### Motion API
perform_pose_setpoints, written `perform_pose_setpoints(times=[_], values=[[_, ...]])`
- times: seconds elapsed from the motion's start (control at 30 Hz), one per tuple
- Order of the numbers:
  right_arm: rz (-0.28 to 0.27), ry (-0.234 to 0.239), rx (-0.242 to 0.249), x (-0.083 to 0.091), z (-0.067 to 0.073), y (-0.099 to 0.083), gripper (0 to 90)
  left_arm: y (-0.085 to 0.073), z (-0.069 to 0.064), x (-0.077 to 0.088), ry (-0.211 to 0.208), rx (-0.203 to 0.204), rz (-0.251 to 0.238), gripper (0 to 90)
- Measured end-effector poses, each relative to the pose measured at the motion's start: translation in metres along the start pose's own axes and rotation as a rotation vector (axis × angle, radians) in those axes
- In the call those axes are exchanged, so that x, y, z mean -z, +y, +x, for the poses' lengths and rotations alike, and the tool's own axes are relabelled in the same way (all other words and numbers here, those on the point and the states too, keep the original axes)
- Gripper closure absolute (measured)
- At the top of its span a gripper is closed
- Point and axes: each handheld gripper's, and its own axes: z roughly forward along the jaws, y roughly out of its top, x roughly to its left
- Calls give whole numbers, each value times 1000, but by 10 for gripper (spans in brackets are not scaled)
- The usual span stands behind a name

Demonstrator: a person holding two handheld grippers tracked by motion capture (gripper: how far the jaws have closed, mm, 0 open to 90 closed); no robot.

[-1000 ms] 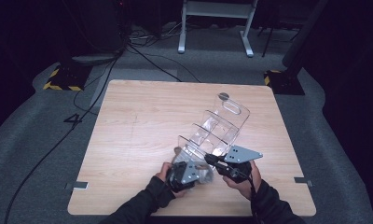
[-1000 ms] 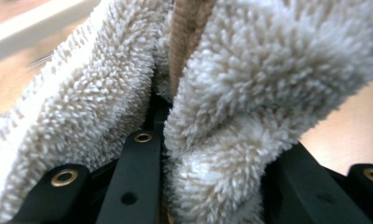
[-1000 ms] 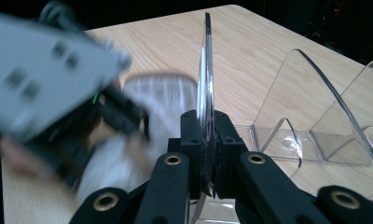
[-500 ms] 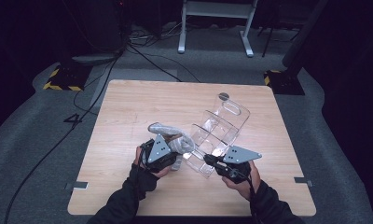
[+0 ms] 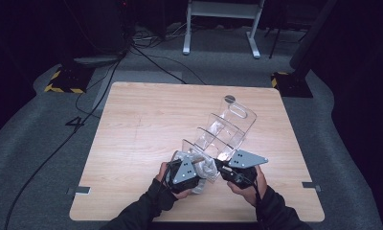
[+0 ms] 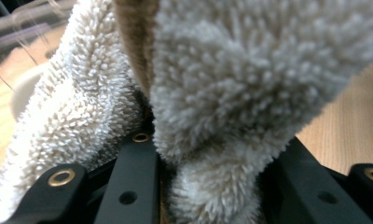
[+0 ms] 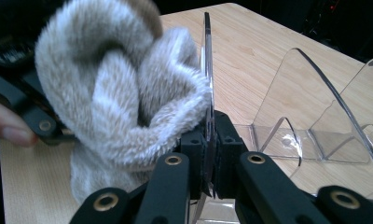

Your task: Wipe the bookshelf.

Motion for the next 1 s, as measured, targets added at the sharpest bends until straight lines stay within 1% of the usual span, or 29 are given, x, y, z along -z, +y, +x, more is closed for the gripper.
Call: perform_pose_setpoints(times=[0.07, 0.1, 0.13, 0.17, 0.23, 0.27, 0.33, 0.37, 0.43, 0.5, 0.53, 0.57, 0.63, 0.7, 0.77, 0.8, 0.83, 0.87, 0.9, 0.93, 1.0], values=[[-1, 0, -4, 0, 0, 0, 857, -3, -1, 0, 11, -18, 27, 694], [-2, -1, -4, 0, 0, 0, 857, -6, -1, -2, 18, -28, 56, 693], [-2, -1, -5, 0, 0, 0, 857, -11, -1, -5, 27, -46, 107, 692], [-3, 3, -7, 1, 0, -1, 851, -16, 0, -7, 34, -49, 139, 692], [-7, 7, 1, 3, 1, -2, 823, -23, 3, -9, 28, -37, 169, 691], [-7, 9, 8, 5, 1, -2, 814, -26, 5, -9, 28, -28, 176, 691], [-13, 21, 4, 11, 0, -3, 784, -28, 8, -7, 19, -7, 171, 691], [-20, 37, 3, 16, -1, -4, 769, -28, 8, -6, 16, -3, 170, 690], [-30, 31, 8, 25, -3, -5, 755, -29, 9, -3, 10, -9, 178, 689], [-36, 25, 1, 36, -8, -7, 733, -31, 10, -1, -4, 0, 189, 690], [-38, 19, -2, 42, -11, -9, 731, -32, 10, 0, -9, -4, 194, 690], [-45, 4, 0, 47, -15, -11, 725, -33, 10, 1, -16, -1, 201, 689], [-51, -28, -28, 57, -26, -15, 703, -33, 9, 2, -23, -1, 204, 687], [-58, -75, -18, 64, -35, -19, 689, -33, 7, 2, -46, 12, 203, 686], [-55, -122, -12, 68, -46, -22, 680, -32, 2, 1, -68, 12, 197, 685], [-61, -132, -8, 70, -50, -23, 671, -30, -3, -1, -97, 11, 191, 685], [-67, -152, -6, 71, -58, -23, 662, -29, -7, -2, -115, 5, 189, 685], [-60, -159, -9, 72, -63, -24, 652, -26, -16, -6, -140, -20, 192, 685], [-40, -163, -27, 71, -73, -26, 643, -26, -16, -6, -140, -20, 192, 684], [-33, -173, -44, 69, -79, -29, 640, -22, -27, -10, -173, -37, 189, 684], [-6, -176, -54, 63, -87, -38, 627, -20, -34, -13, -188, -59, 192, 682]])
